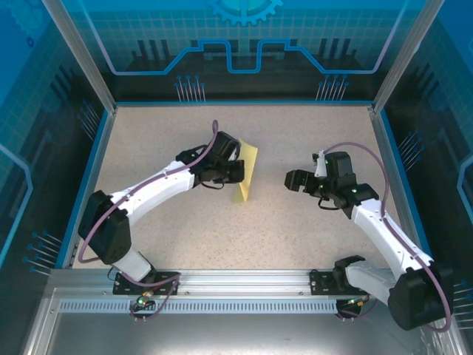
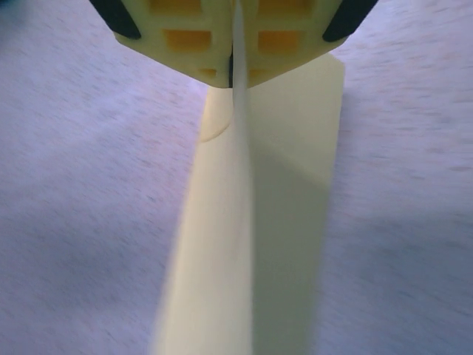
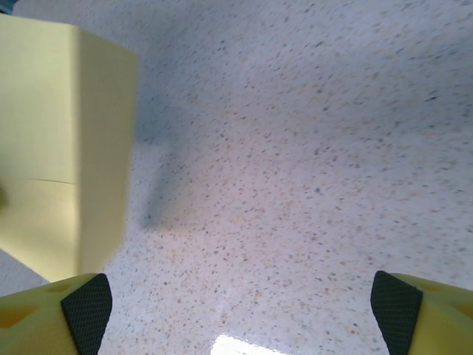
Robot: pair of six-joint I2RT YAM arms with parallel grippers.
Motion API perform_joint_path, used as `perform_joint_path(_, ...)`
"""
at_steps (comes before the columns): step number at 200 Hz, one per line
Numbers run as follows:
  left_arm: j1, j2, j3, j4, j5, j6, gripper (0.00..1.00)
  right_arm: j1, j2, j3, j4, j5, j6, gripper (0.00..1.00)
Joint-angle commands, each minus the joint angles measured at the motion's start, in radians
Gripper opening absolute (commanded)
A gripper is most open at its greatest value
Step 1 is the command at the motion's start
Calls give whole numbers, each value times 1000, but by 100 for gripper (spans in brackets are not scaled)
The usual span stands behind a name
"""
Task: Fold a paper plane with a square sheet of paper (pick it up from the middle)
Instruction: Turn over the paper at the center of the table.
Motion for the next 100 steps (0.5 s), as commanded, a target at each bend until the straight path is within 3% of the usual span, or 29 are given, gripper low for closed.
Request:
perform_joint_path(1, -26, 15, 62, -318, -353, 75, 5, -18, -20, -22, -66, 77, 21, 95)
perform_joint_path(44, -88, 206, 186, -515, -734, 21, 5, -20, -13, -25, -80, 93, 30, 95)
perform_joint_path(78, -132, 400, 248, -559, -818, -26, 5, -24, -10, -22, -95, 103, 27, 95)
perform_joint_path(100, -155, 485, 272, -523, -790, -27, 4, -26, -7, -19, -105, 113, 25, 95)
